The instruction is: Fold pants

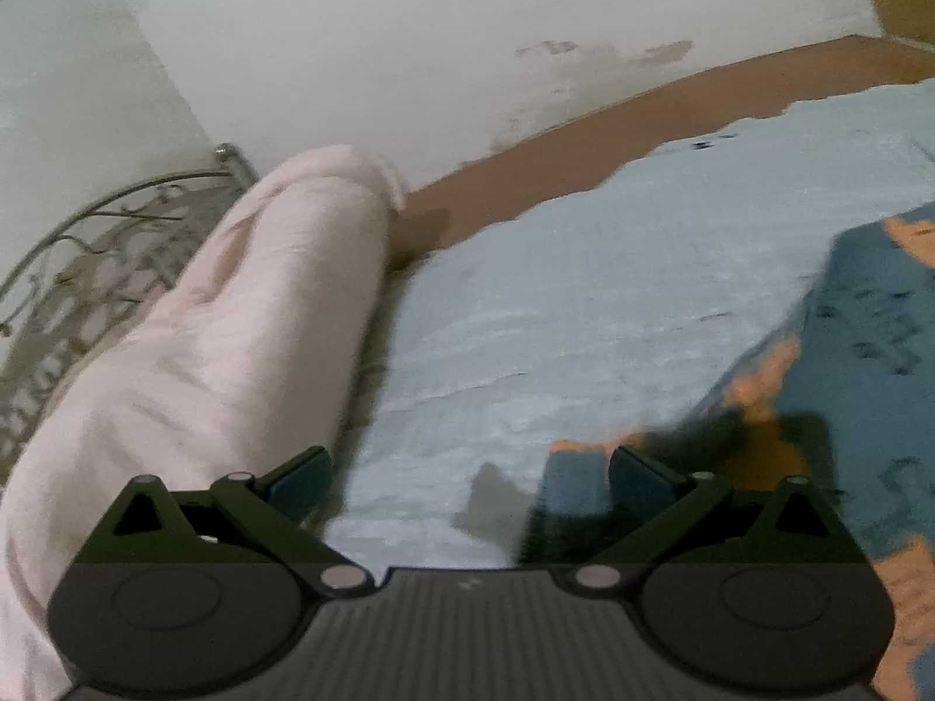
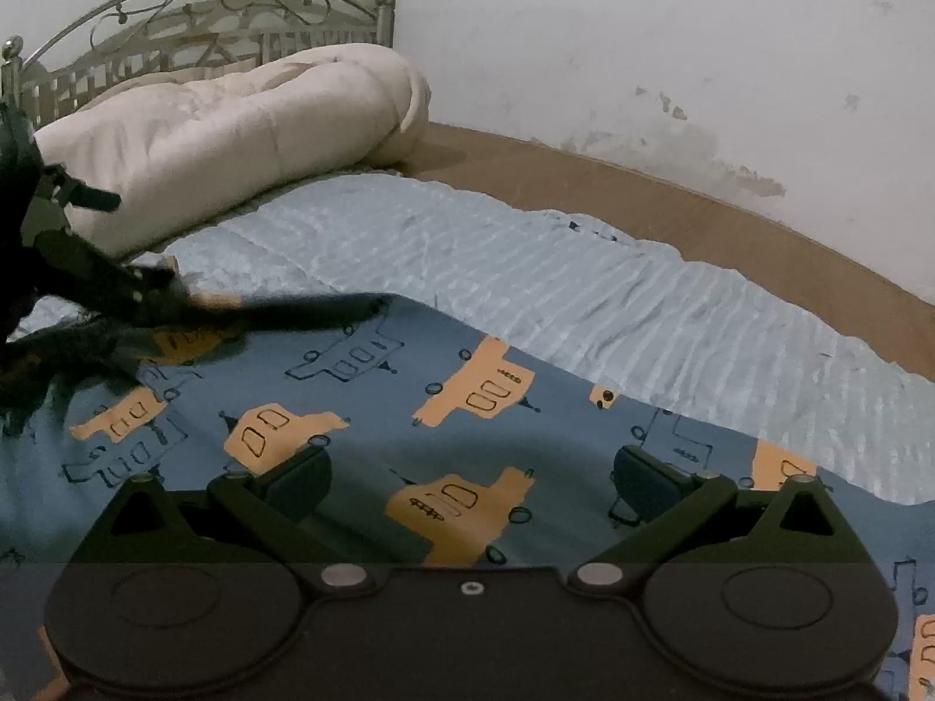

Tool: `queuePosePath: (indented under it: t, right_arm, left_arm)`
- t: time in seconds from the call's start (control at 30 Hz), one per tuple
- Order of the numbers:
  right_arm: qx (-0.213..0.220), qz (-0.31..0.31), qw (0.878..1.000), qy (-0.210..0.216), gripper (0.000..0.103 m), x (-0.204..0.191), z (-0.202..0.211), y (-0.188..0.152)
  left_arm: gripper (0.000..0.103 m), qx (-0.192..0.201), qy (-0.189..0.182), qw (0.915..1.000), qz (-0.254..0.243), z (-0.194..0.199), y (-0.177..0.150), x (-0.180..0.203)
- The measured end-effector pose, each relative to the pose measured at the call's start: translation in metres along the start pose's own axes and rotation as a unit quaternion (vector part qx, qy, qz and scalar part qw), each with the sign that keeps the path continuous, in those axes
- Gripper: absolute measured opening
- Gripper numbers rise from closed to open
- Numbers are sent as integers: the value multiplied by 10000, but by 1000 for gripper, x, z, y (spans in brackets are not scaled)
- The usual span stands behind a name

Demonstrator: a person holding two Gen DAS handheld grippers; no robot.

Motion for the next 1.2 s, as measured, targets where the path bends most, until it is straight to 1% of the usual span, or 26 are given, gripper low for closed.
queuePosePath:
  t: [0.1,0.17,0.23,0.3,0.37,0.43,0.53,0.63,0.73,0.8,0.83,0.9,0.93,0.97,1.0,1.03,1.07,1.1,1.17,1.2]
  right_arm:
    - [-32,91,9999,-32,102,0,-6,-1]
    - [-42,222,9997,-17,102,0,-10,0]
    - [-50,413,9991,41,102,0,-16,1]
    - [-124,669,9975,201,102,0,-26,4]
    - [-229,936,9946,383,102,1,-37,8]
    - [-302,1142,9919,458,102,5,-50,13]
    - [-403,1091,9915,578,102,16,-67,26]
    - [-523,968,9905,822,101,27,-83,39]
    - [-752,886,9876,1052,96,32,-100,52]
    - [-906,881,9839,1263,91,33,-110,59]
    - [-962,915,9822,1327,89,32,-114,61]
    - [-1116,902,9789,1456,81,34,-121,63]
    - [-1205,852,9773,1519,78,35,-125,63]
    - [-1275,815,9761,1559,73,37,-127,62]
    - [-1349,794,9744,1613,66,38,-129,61]
    - [-1410,798,9731,1637,61,39,-131,59]
    - [-1455,815,9725,1624,49,40,-131,56]
    - [-1449,825,9725,1626,41,41,-132,56]
    - [-1374,857,9717,1720,35,41,-127,56]
    - [-1347,880,9707,1784,32,41,-125,56]
  left_arm:
    - [102,-65,217,9997,100,-7,1,-17]
    - [102,-17,151,9996,226,-5,6,-24]
    - [102,170,-98,9994,272,2,13,-23]
    - [102,323,-375,9985,216,7,20,-15]
    - [102,373,-715,9967,104,7,27,-3]
    - [102,391,-1007,9941,-75,3,34,8]
    - [102,395,-1410,9886,-344,-13,42,21]
    - [102,353,-1886,9806,-400,-33,47,24]
    - [102,398,-2276,9715,-531,-47,53,22]
    - [102,397,-2404,9678,-636,-56,56,20]
    - [102,376,-2464,9665,-611,-60,57,17]
    - [102,234,-2661,9625,-472,-65,58,12]
    - [99,155,-2812,9588,-383,-68,59,10]
    - [95,86,-2958,9547,-311,-71,59,8]
    - [93,19,-3082,9509,-275,-74,59,7]
    - [88,-69,-3185,9475,-278,-77,58,8]
    - [80,-137,-3271,9444,-297,-77,57,8]
    - [77,-218,-3366,9408,-329,-79,55,9]
    - [61,-341,-3540,9339,-368,-80,52,13]
    - [57,-404,-3623,9303,-396,-79,50,16]
Point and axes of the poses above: each gripper's, at about its wrist camera, not at the fingertips, and z roughly against the way its jaws point, x to its right, y to its top, the point moved 7 cm from there along -z, roughly the way its jaws point, and after that the axes turned 4 degrees about -y, right-handed, at the moved point
